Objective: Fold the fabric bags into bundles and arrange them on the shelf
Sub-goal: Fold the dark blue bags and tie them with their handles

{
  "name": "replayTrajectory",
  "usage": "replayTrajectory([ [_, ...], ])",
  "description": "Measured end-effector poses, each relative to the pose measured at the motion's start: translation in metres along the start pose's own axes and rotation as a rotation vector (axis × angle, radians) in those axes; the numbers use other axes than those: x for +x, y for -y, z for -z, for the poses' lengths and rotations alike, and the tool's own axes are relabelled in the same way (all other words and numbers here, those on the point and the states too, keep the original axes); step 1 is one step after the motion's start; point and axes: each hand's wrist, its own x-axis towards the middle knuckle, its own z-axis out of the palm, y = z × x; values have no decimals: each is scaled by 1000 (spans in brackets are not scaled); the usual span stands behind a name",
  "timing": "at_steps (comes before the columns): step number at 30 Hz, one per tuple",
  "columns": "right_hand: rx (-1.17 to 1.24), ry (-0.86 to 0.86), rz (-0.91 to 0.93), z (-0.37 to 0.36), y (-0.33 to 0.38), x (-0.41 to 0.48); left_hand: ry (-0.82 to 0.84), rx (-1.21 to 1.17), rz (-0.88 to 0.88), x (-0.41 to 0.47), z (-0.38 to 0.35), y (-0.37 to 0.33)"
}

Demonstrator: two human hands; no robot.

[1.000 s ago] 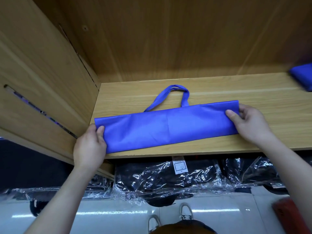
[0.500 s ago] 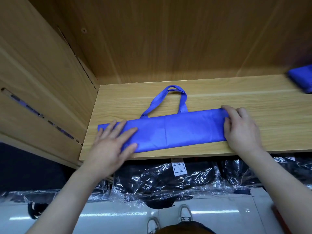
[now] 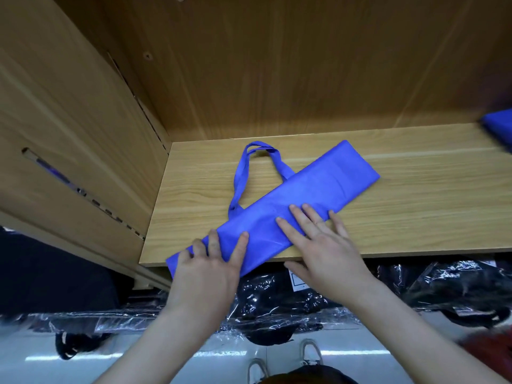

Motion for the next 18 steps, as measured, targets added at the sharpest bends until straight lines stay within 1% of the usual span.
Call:
replayTrajectory([
  [2, -15, -63, -25, 2, 9, 3, 79, -1, 0, -7, 6, -5],
  [3, -11, -87, -32, 4, 14, 4, 85, 5, -7, -8, 10, -1],
  [4, 1, -108, -33, 4, 19, 6, 43, -9, -9, -11, 11, 5],
  [5, 20, -123, -26, 5, 22, 7, -48, -59, -28, -15, 15, 12],
  [7, 74, -143, 1, 6, 26, 11, -75, -135, -81, -28, 22, 25],
  [10, 155, -161, 50, 6, 21, 14, -254, -238, -168, -44, 33, 36],
  [12, 259, -158, 104, 5, 10, 14, -318, -388, -289, -54, 41, 41],
  [13, 358, -113, 116, 5, 2, 14, -331, -461, -376, -58, 46, 43],
  [14, 464, -47, 113, 6, -6, 15, -344, -573, -460, -61, 50, 46],
  [15, 552, 26, 111, 8, -14, 15, -322, -717, -510, -65, 55, 47],
  [16, 617, 79, 109, 11, -21, 14, -260, -876, -528, -67, 59, 50],
  [18, 743, 166, 88, 18, -29, 13, -79, -1201, -491, -66, 60, 55],
])
